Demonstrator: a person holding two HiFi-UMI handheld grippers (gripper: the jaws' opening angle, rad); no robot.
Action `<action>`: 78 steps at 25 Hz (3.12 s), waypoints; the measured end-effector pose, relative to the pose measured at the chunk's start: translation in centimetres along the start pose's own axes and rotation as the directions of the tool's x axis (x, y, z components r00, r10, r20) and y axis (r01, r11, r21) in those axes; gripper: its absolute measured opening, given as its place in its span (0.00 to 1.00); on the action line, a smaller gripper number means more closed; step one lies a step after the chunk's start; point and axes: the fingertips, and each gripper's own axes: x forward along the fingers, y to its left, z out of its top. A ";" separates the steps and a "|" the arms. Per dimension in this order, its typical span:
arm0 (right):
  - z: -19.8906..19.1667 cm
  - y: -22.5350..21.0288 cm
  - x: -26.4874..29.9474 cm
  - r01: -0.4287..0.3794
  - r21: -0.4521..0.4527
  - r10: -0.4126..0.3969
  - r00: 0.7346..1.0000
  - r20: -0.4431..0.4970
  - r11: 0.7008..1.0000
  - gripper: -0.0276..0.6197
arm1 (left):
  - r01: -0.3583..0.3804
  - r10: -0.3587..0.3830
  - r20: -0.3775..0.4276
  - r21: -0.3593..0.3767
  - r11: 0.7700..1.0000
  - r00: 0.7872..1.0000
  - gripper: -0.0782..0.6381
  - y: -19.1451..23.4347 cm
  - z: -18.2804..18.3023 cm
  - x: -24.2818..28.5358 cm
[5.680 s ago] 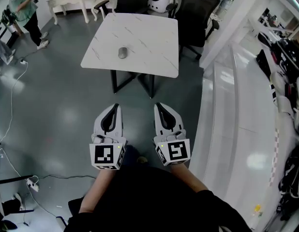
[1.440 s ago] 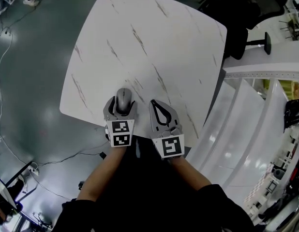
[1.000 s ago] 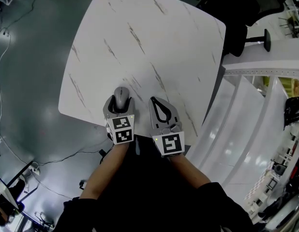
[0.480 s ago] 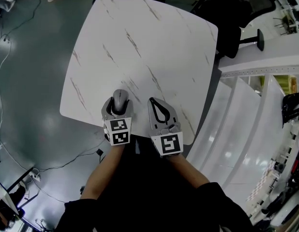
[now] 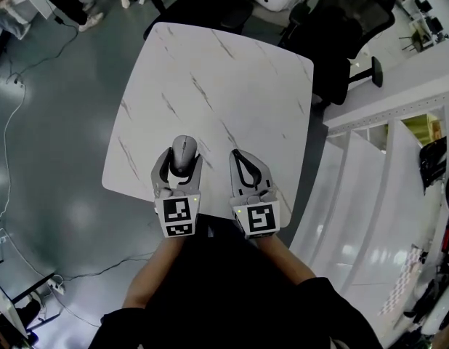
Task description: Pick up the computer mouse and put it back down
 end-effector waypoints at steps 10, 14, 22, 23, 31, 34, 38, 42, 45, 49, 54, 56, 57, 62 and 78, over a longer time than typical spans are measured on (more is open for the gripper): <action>6.1 -1.4 -0.5 0.054 -0.005 -0.053 0.991 0.126 0.999 0.07 | 0.008 -0.014 0.243 0.026 1.000 0.970 0.52 0.6 10.3 -3.3; 6.3 -1.5 -0.8 0.060 -0.017 -0.058 0.991 0.122 0.998 0.07 | 0.014 -0.021 0.274 0.027 1.000 0.962 0.52 0.4 11.6 -4.0; 5.8 -1.3 -0.3 0.059 -0.018 -0.057 0.992 0.111 0.998 0.07 | 0.021 -0.027 0.272 0.027 0.999 0.962 0.52 0.6 11.5 -4.0; 5.8 -1.2 -0.3 0.059 -0.017 -0.056 0.992 0.110 0.998 0.07 | 0.021 -0.028 0.271 0.027 0.999 0.962 0.52 0.6 11.5 -4.0; 4.9 -1.4 0.2 0.070 0.003 -0.070 0.994 0.079 0.998 0.07 | 0.041 -0.044 0.203 0.022 0.999 0.978 0.52 1.0 9.3 -2.0; 4.2 -1.5 0.3 0.072 0.015 -0.073 0.995 0.062 0.997 0.07 | 0.051 -0.053 0.149 0.015 0.999 0.987 0.52 0.8 7.2 -1.0; 3.1 -1.5 0.7 0.072 0.022 -0.073 0.996 0.046 0.997 0.07 | 0.067 -0.066 0.057 -0.017 0.998 0.996 0.52 0.7 3.4 0.8; 1.8 -1.0 1.2 0.066 0.027 -0.066 0.998 0.019 0.997 0.07 | 0.074 -0.075 -0.026 -0.023 0.997 0.997 0.52 0.6 -0.3 2.1; 0.6 -0.6 1.4 0.059 0.024 -0.059 0.998 -0.004 0.998 0.07 | 0.079 -0.081 -0.082 -0.027 0.996 0.993 0.52 0.5 -2.9 2.8; -0.9 0.0 1.8 0.051 0.026 -0.050 0.998 -0.036 0.998 0.07 | 0.079 -0.087 -0.163 -0.056 0.995 0.983 0.52 0.6 -6.6 3.6; -3.2 0.8 1.8 0.030 0.021 -0.028 0.995 -0.097 0.999 0.07 | 0.078 -0.088 -0.241 -0.051 0.996 0.967 0.52 0.4 -10.0 3.6; -3.9 1.2 1.9 0.019 0.013 -0.018 0.992 -0.126 1.000 0.07 | 0.081 -0.091 -0.264 -0.050 0.995 0.960 0.52 0.2 -11.1 3.6; -4.4 1.4 2.0 0.015 0.011 -0.013 0.990 -0.142 1.000 0.07 | 0.083 -0.094 -0.275 -0.050 0.995 0.957 0.52 0.2 -11.6 3.6; -7.7 2.5 1.2 -0.007 0.029 0.014 0.975 -0.224 1.000 0.07 | 0.095 -0.108 -0.319 -0.056 0.994 0.942 0.52 -0.5 -13.5 3.5; -8.8 4.4 0.4 -0.067 0.033 0.073 0.965 -0.253 0.997 0.07 | 0.115 -0.117 -0.384 -0.029 0.993 0.916 0.54 -1.7 -15.7 3.2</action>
